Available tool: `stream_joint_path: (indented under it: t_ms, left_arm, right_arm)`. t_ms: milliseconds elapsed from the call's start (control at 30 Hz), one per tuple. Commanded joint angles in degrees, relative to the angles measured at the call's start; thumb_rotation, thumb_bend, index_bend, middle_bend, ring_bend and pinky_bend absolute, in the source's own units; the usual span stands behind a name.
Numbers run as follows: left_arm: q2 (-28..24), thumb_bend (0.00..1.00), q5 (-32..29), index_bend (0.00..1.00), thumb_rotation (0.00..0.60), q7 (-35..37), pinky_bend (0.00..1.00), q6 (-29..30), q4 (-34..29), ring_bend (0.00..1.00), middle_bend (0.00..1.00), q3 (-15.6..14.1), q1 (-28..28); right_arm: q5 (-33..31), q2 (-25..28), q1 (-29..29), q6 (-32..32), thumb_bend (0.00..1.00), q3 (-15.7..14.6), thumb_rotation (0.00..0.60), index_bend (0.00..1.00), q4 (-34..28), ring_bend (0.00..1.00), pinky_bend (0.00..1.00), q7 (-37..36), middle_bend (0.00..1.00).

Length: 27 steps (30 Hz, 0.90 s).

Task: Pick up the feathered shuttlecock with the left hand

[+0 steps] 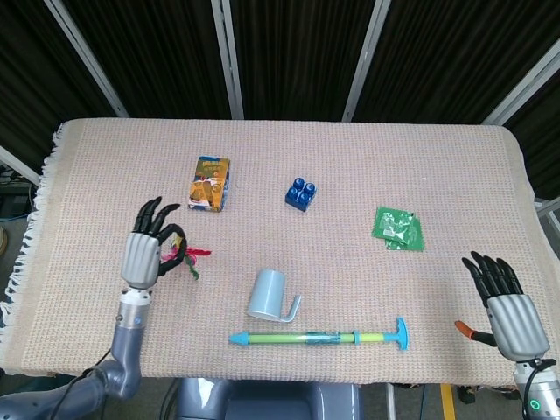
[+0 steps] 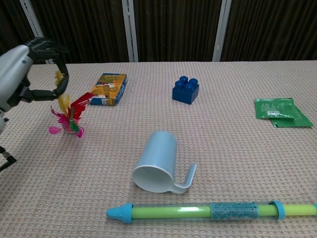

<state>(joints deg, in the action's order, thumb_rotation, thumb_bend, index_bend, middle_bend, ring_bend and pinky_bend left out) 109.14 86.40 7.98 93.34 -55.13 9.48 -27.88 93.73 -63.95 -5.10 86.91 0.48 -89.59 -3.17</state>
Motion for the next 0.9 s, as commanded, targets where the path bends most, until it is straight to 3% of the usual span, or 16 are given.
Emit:
stream_joint_path:
  t_ms: [33, 333, 400, 500, 600, 700, 800, 900]
  left_arm:
    - [-5.76, 0.50, 1.42, 0.76, 0.600, -2.00, 0.11, 4.19, -5.00, 0.06, 0.19, -2.07, 4.40]
    - [-11.45, 0.48, 1.07, 0.68, 0.600, -2.07, 0.10, 7.66, -8.20, 0.06, 0.18, -1.69, 8.64]
    - [-12.24, 0.46, 0.36, 0.53, 0.600, -1.41, 0.09, 8.00, -7.73, 0.05, 0.15, -0.97, 9.32]
    - [-14.08, 0.40, -0.08, 0.20, 0.600, 0.81, 0.08, 9.50, -8.35, 0.01, 0.06, 0.04, 10.59]
    - [-17.17, 0.35, 0.48, 0.11, 0.600, 2.44, 0.04, 11.16, -11.37, 0.00, 0.01, -0.04, 12.22]
    - [-24.02, 0.31, 1.04, 0.08, 0.600, -1.78, 0.00, 10.33, -18.65, 0.00, 0.00, -3.57, 15.62]
    - [-34.53, 0.22, -0.99, 0.04, 0.600, -12.57, 0.00, 5.87, -31.26, 0.00, 0.00, -9.55, 19.83]
    - [-41.76, 0.19, -5.17, 0.01, 0.600, -22.32, 0.00, 1.63, -41.27, 0.00, 0.00, -13.41, 22.19]
  right_arm:
    - [-0.14, -0.11, -0.02, -0.14, 0.00, 0.04, 0.600, 0.00, 0.00, 0.00, 0.00, 0.21, 0.00]
    - [0.53, -0.63, -0.37, -0.97, 0.00, -0.44, 0.600, 0.00, -0.71, 0.00, 0.00, 2.14, 0.00]
    - [0.39, -0.71, -0.36, -1.01, 0.00, -0.40, 0.600, 0.00, -0.83, 0.00, 0.00, 2.39, 0.00]
    - [0.05, -0.90, -0.42, -1.26, 0.00, -0.30, 0.600, 0.00, -0.95, 0.00, 0.00, 2.88, 0.00]
    - [-0.17, -1.09, -0.57, -1.79, 0.00, -0.35, 0.600, 0.00, -0.99, 0.00, 0.00, 3.39, 0.00]
    - [-0.42, -1.13, -0.86, -2.54, 0.00, -0.38, 0.600, 0.00, -1.11, 0.00, 0.00, 3.73, 0.00]
    - [-0.71, -1.15, -1.10, -3.13, 0.00, -0.34, 0.600, 0.00, -1.22, 0.00, 0.00, 4.41, 0.00]
    - [-0.70, -1.18, -1.13, -3.54, 0.00, -0.62, 0.600, 0.00, -1.28, 0.00, 0.00, 4.87, 0.00]
